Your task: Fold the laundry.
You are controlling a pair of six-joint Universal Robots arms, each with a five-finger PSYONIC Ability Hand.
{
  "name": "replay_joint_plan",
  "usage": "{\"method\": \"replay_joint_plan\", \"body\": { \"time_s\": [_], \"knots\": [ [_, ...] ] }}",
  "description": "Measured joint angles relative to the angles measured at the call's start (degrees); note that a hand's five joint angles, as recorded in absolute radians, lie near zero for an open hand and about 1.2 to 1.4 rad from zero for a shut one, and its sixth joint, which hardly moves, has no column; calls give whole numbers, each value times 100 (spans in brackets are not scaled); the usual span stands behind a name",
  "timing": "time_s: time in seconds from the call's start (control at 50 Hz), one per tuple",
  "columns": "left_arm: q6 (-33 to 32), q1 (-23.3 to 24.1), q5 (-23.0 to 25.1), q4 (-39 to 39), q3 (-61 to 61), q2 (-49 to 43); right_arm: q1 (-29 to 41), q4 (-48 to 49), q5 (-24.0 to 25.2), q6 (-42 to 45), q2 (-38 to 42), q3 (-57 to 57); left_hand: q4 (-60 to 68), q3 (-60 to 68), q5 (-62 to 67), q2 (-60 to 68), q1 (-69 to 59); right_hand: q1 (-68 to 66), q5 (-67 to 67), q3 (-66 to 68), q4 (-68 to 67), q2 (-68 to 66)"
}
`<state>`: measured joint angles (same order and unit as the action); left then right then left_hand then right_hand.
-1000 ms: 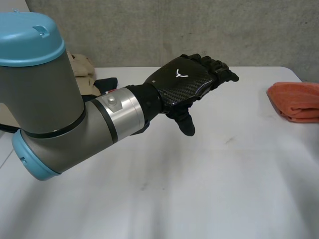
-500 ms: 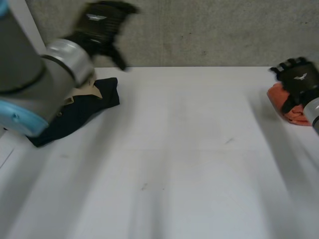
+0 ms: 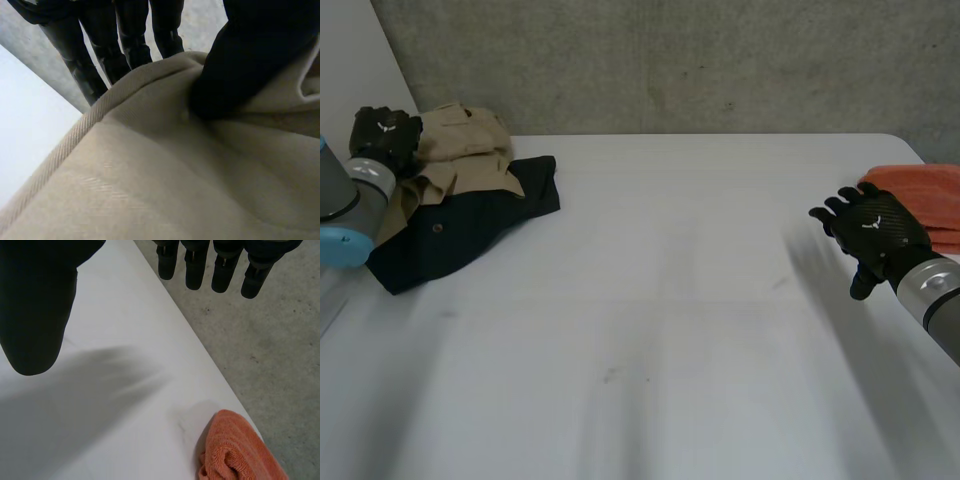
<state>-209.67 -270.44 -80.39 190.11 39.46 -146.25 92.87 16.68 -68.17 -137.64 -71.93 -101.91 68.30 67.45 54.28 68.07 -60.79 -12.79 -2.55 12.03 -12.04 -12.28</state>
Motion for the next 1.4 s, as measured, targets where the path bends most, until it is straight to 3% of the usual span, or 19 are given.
{"method": "replay_joint_plan", "body": {
  "time_s": [0.18,0.3,0.36,0.4,0.52,0.64,0.66,0.74,0.76,0.9,0.96,1.06,1.14,1.22,1.28,1.34,1.4],
  "knots": [
    [196,557,-491,-24,157,947,-14,5,-16,6,-80,-62,19,53,73,38,-61,0,0,0,0,0],
    [1140,1520,-442,145,977,2557,-16,10,-46,-48,-213,-18,41,58,260,44,-560,0,0,0,0,0],
    [1506,1863,-333,249,1262,2959,-18,11,-49,-70,-264,-19,41,59,260,45,-560,0,0,0,0,0],
    [1909,2352,-135,357,1588,3280,-22,11,-49,-89,-327,-36,41,59,260,45,-560,0,0,0,0,0],
    [2286,3363,205,408,2190,3340,-100,9,-45,-129,-423,-84,42,60,260,45,-560,0,0,0,0,0],
    [2260,3863,248,261,2761,2911,-303,2,-5,-235,-442,-103,22,43,241,0,-528,0,0,0,0,0],
    [2230,3915,216,227,2838,2807,-338,0,4,-261,-440,-104,-800,-756,-507,-906,337,0,1,0,0,0],
    [2123,3889,-3,183,2894,2616,-412,-5,21,-317,-433,-104,-4282,-4160,-3974,-4238,4142,0,2,0,0,0],
    [2072,3807,-124,178,2877,2583,-427,-5,24,-325,-430,-105,-4806,-4715,-4469,-4796,4494,0,1,0,0,0],
    [1392,2805,-859,201,2499,2361,-465,-7,29,-340,-404,-112,-5334,-5203,-4984,-5265,4619,0,14,0,0,0],
    [732,2224,-1020,196,2139,1966,-461,-7,27,-334,-385,-137,-5334,-5203,-4982,-5265,4619,0,1,0,0,0],
    [-174,1750,-945,192,1686,1258,-457,-7,29,-325,-372,-185,-5452,-5323,-5095,-5415,4644,0,1,0,0,0],
    [-779,1508,-508,214,1251,536,-458,-7,31,-321,-361,-214,-5493,-5352,-5084,-5446,4658,0,0,0,0,0],
    [-924,1454,-57,236,851,74,-462,-6,32,-318,-356,-224,-3624,-3567,-3242,-3532,2621,0,0,0,0,0],
    [-797,1542,-1,281,720,52,-470,-4,31,-317,-356,-225,-601,-534,-307,-557,-390,0,0,0,0,0],
    [-646,1644,-60,342,712,199,-472,-1,29,-317,-356,-225,-151,-107,110,-126,-502,0,13,0,0,0],
    [-93,1981,-311,585,956,972,-470,1,25,-318,-360,-217,17,45,185,33,-502,0,0,0,0,0]
  ]
}}
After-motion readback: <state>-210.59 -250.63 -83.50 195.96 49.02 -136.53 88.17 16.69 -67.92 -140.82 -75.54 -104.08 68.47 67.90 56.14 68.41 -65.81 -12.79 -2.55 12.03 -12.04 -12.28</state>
